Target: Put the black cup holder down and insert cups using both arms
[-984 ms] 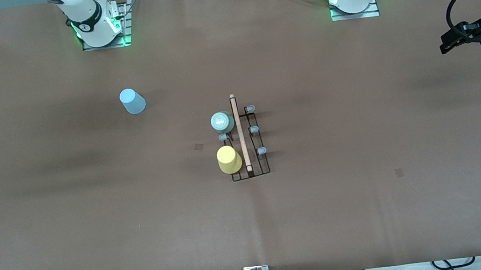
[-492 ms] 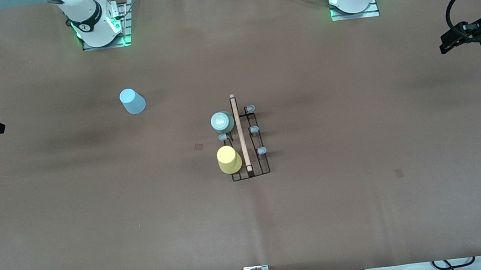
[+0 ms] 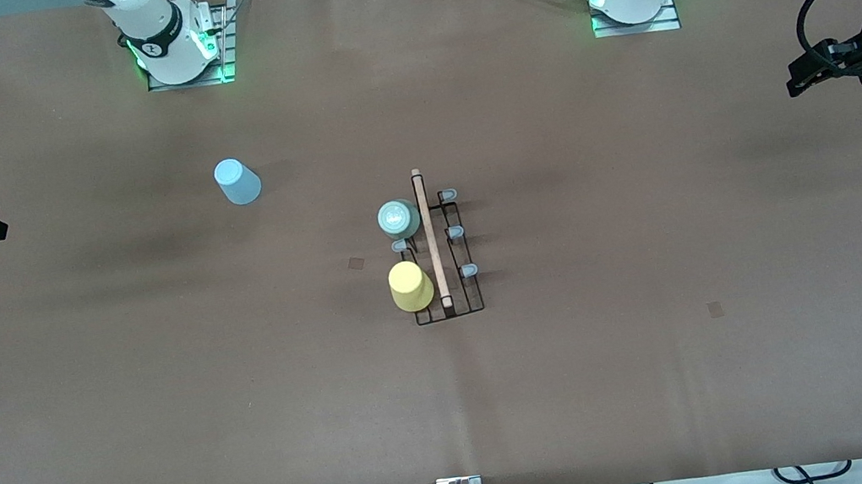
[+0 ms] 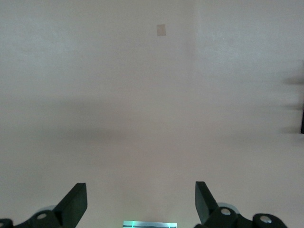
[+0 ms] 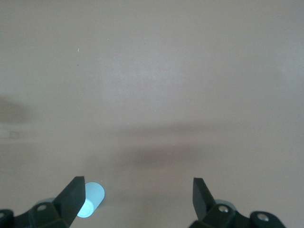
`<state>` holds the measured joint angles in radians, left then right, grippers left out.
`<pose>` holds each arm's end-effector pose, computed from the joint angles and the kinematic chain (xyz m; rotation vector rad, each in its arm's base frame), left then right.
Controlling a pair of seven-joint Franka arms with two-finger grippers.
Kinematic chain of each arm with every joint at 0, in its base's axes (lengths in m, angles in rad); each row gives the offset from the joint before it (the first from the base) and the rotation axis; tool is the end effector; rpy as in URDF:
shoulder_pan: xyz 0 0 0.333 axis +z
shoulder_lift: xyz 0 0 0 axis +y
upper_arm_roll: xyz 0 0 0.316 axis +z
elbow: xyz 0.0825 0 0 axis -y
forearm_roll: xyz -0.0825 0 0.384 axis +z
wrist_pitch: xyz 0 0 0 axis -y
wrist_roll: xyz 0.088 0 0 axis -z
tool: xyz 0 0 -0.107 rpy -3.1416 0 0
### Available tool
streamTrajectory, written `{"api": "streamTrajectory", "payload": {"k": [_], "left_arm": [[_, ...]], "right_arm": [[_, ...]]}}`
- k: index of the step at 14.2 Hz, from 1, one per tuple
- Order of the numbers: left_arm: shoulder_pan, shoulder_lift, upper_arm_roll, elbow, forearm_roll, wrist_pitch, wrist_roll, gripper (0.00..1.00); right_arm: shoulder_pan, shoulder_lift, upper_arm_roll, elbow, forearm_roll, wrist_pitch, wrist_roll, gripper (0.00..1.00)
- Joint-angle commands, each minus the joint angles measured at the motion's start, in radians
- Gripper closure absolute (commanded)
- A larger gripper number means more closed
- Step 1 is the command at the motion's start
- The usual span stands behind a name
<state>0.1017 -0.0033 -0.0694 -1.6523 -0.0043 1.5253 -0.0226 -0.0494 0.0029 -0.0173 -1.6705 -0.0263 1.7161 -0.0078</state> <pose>0.5446 0.0171 0.5845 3.1297 0.0861 -0.1939 0.5649 -0.0402 0.5884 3.1120 -0.0866 0.0649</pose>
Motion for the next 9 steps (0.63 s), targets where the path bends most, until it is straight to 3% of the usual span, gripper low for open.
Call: {"api": "streamTrajectory", "payload": {"k": [1, 9], "left_arm": [[0.003, 0.008, -0.004, 0.02, 0.015, -0.016, -0.002, 0.0], [0.003, 0.014, 0.002, 0.02, 0.015, -0.016, -0.002, 0.0]], "right_arm": [[-0.001, -0.012, 0.005, 0.008, 0.0, -0.033, -0.017, 0.0], [-0.001, -0.012, 0.007, 0.008, 0.002, -0.021, -0.012, 0.0]]}}
